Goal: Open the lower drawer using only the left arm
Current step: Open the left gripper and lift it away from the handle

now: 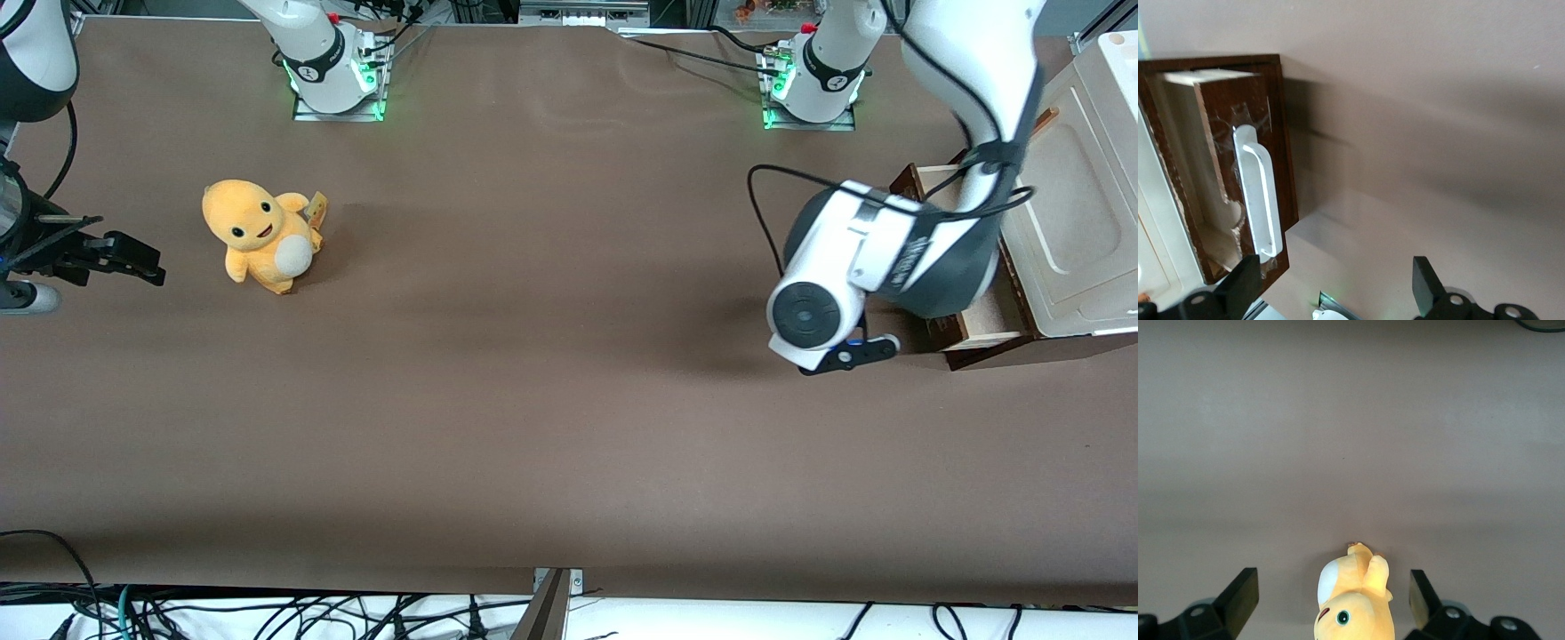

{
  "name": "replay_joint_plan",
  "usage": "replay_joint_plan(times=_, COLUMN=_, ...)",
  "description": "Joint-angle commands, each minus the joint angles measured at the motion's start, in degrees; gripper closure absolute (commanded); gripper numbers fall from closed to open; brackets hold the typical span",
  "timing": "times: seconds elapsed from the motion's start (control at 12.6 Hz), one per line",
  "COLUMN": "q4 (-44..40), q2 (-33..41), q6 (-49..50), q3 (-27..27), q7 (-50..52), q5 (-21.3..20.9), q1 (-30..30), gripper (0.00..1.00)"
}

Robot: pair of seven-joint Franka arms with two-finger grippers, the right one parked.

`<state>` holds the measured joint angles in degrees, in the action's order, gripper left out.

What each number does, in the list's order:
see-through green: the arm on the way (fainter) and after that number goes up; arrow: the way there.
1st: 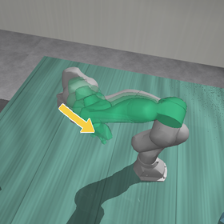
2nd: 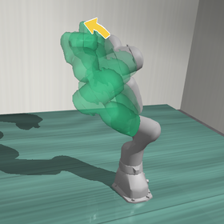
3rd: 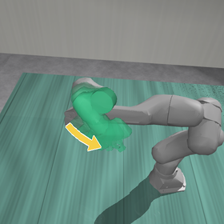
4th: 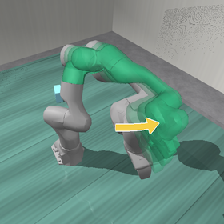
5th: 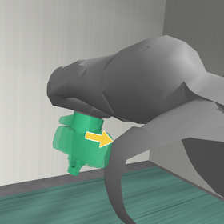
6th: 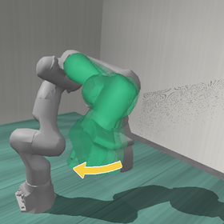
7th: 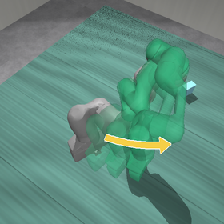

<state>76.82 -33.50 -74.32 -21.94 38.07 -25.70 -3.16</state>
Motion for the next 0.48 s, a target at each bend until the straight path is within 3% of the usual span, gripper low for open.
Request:
replay_joint_plan(times=0.0, q4=-3.60, q2=2.73, q6=0.41, q3=4.17, q7=-9.57, q5=5.12, q1=-0.09, gripper=0.00)
replay_joint_plan(times=0.32, q4=-5.27, q2=5.90, q6=0.49, q3=8.84, q7=-18.80, q5=7.59, q1=-0.62, gripper=0.00)
replay_joint_plan(times=0.4, q4=-6.32, q2=6.42, q6=0.49, q3=11.02, q7=-21.61, q5=9.85, q1=-0.71, gripper=0.00)
